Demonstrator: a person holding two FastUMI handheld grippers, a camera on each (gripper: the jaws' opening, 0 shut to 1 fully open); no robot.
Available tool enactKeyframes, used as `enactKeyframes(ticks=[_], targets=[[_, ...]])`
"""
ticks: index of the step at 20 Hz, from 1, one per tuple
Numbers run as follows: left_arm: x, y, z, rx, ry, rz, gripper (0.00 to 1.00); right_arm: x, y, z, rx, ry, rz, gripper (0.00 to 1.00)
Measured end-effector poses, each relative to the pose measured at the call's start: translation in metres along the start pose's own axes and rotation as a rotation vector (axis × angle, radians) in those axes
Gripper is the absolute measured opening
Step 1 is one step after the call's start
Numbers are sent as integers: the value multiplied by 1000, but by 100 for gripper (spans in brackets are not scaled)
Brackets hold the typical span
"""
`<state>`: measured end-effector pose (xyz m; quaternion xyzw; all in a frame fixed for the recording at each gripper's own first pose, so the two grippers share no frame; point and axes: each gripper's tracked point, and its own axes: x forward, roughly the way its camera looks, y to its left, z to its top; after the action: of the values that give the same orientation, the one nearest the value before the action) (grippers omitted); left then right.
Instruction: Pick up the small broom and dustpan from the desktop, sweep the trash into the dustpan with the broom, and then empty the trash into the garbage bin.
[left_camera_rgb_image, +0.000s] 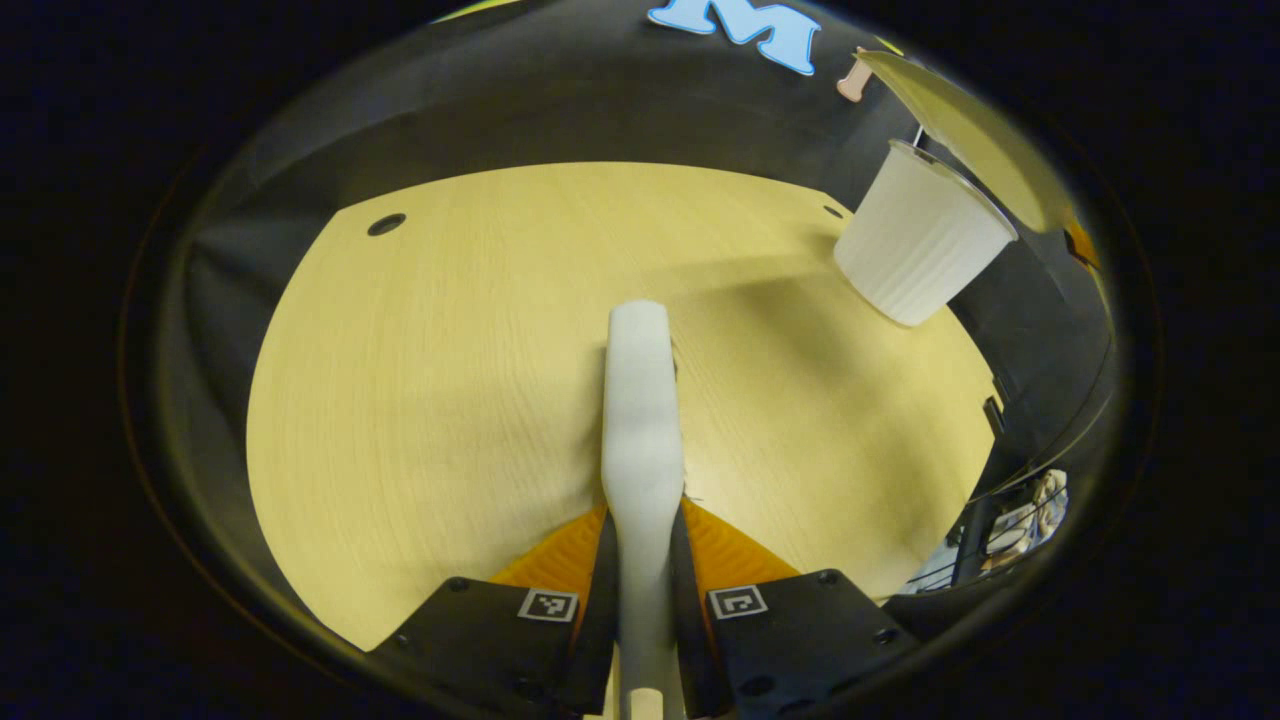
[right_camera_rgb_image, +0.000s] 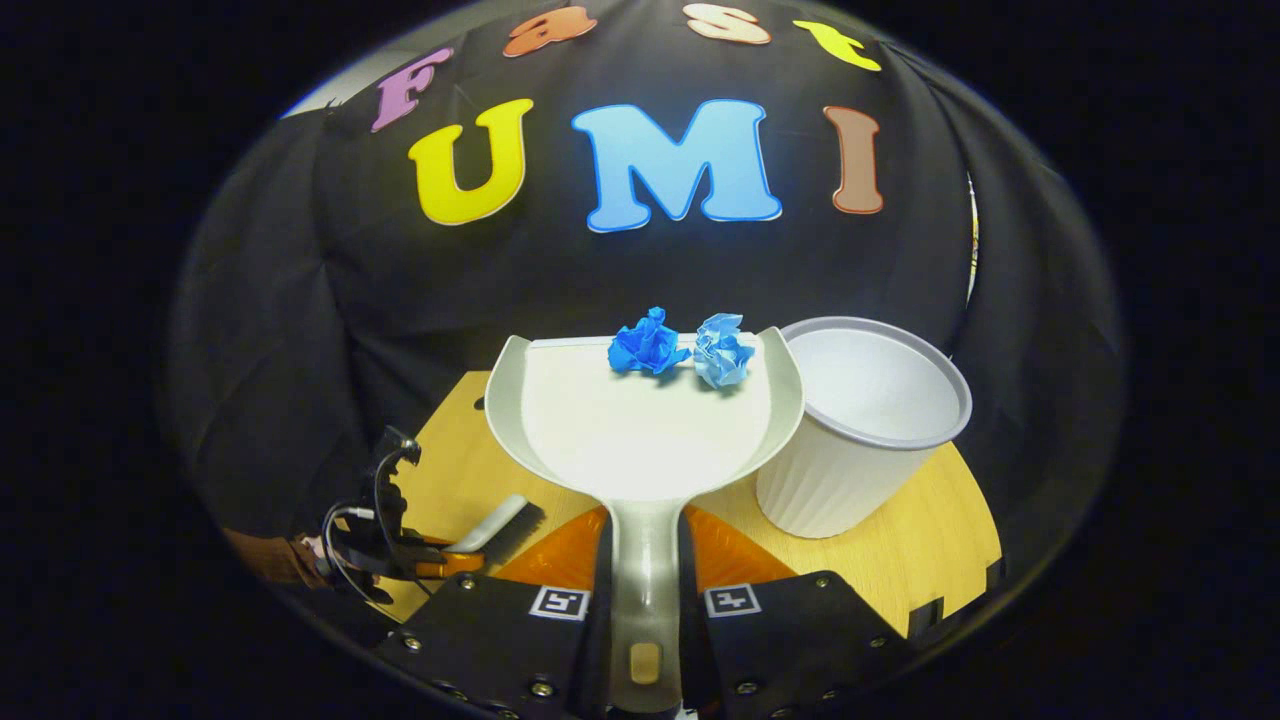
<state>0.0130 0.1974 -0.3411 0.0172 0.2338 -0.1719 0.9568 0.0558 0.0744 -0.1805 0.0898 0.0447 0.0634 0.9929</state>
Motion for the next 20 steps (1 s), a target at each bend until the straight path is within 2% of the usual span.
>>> enactKeyframes(ticks=[1,2,6,8,9,12,14,15,16,17,20], targets=[[-1,1,-3,-2,-1,2,34,-1,5,3,59,-9,10,27],[2,-3,2,-4,0,3,36,-2,11,7,115,-18,17,27],[12,-18,19,-2,4,12,31,1,23,15,286,-51,5,27],[17,-26,28,-2,5,16,31,1,39,20,406,-62,42,27],[18,-28,32,-2,5,18,36,1,45,25,466,-69,59,27],[26,-43,49,-8,6,17,36,2,61,39,599,-87,112,27],[30,-50,58,-7,7,19,36,-5,72,48,739,-109,183,27],[34,-55,64,-5,7,19,36,-10,79,57,845,-127,242,27],[37,-58,68,-5,7,17,31,-14,83,66,922,-143,286,27],[38,-61,71,-6,7,17,36,-17,86,74,994,-160,330,27],[38,-59,69,-10,5,17,34,-20,82,84,1174,-205,412,27]])
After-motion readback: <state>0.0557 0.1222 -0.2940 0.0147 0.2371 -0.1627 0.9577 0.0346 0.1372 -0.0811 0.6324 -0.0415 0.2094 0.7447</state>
